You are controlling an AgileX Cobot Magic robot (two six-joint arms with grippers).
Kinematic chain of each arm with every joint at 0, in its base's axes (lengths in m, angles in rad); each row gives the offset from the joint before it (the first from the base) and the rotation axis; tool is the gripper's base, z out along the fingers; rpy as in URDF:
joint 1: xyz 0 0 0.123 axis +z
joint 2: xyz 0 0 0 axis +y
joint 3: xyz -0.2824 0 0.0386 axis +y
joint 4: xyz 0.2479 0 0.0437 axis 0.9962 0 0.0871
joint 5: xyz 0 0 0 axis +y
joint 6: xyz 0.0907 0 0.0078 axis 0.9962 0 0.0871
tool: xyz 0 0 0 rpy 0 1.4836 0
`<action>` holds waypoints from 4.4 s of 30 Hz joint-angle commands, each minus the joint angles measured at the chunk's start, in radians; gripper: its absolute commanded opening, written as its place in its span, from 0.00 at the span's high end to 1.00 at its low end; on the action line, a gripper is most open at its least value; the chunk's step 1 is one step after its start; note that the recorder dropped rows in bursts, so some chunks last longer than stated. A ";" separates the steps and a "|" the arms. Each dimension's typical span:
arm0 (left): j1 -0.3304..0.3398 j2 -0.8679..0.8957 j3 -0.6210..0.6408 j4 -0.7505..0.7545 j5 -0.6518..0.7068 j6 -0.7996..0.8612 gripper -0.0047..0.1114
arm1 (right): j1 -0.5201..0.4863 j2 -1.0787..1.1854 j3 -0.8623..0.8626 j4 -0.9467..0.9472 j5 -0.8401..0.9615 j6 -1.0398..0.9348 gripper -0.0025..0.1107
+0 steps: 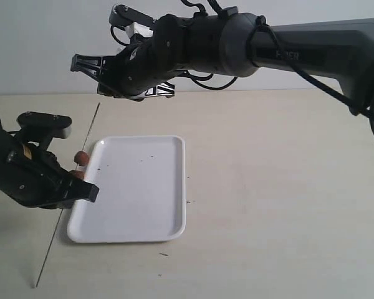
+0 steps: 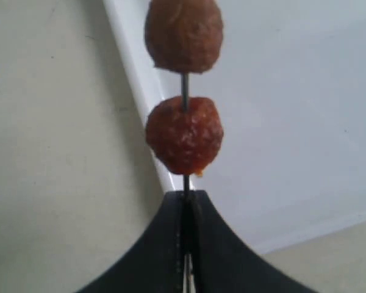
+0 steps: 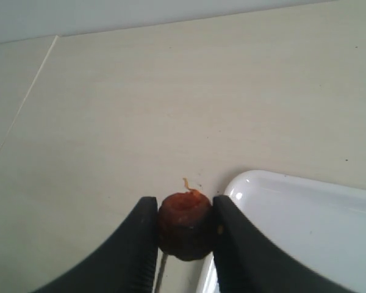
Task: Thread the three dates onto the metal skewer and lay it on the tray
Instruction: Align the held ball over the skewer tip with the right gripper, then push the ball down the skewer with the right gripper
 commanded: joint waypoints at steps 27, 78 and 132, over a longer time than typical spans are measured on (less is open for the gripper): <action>0.004 -0.007 -0.006 -0.143 -0.029 0.149 0.96 | 0.000 -0.009 -0.001 -0.008 -0.040 -0.016 0.72; 0.004 -0.066 -0.006 -0.172 -0.038 0.171 0.96 | 0.000 -0.014 -0.001 0.063 -0.096 -0.016 0.72; 0.004 -0.066 -0.016 -0.219 -0.182 0.171 0.96 | 0.047 -0.043 0.001 0.053 0.007 -0.075 0.78</action>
